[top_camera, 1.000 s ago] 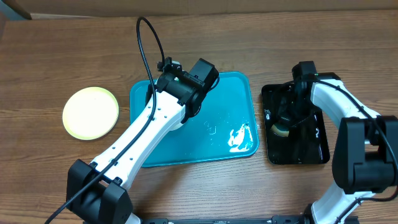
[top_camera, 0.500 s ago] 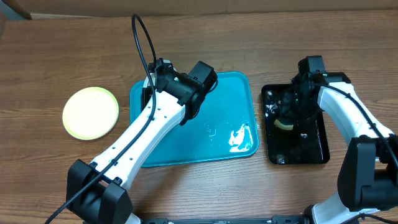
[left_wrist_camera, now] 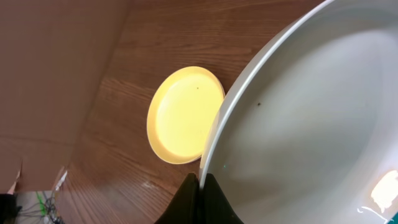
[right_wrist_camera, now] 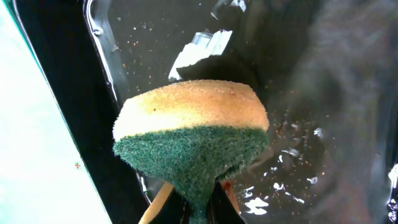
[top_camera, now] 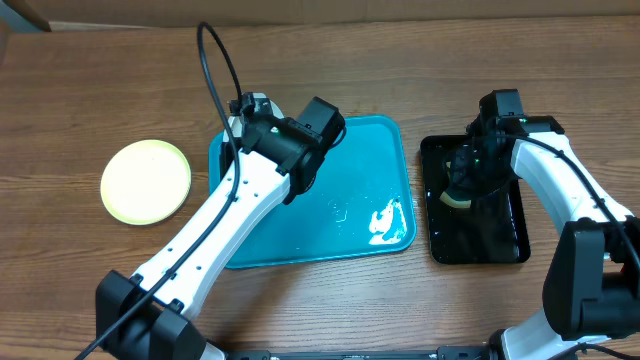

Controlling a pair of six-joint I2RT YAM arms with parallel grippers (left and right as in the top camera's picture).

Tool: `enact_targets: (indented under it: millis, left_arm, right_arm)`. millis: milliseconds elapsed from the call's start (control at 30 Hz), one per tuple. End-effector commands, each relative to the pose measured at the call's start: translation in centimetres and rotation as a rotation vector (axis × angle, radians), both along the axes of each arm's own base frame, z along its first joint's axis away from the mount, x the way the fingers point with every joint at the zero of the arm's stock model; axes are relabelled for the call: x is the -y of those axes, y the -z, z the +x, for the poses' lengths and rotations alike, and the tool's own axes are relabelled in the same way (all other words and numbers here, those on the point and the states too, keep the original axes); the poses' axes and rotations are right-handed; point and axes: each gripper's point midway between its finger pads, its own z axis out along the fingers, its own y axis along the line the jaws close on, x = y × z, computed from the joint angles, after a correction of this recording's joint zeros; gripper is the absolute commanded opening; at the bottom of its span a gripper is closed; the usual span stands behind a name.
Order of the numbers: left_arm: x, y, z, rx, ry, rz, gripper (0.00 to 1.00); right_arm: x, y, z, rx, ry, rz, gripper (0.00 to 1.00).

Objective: Clean dirty plates on tray and stack at the side

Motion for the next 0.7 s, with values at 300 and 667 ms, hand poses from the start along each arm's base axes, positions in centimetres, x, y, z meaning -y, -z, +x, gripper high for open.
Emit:
enact_targets:
  millis: [300, 667]
  left_arm:
    - [-2.7, 3.0, 0.0, -0.147, -0.088, -0.409, 0.04]
    - [-6.6, 4.1, 1.6, -0.188, 0.000, -0.928, 0.04]
  right_arm:
    - [-0.4, -1.5, 0.8, 0.071, -0.037, 0.018, 0.04]
    - [-0.4, -1.4, 0.8, 0.070, -0.037, 0.018, 0.04]
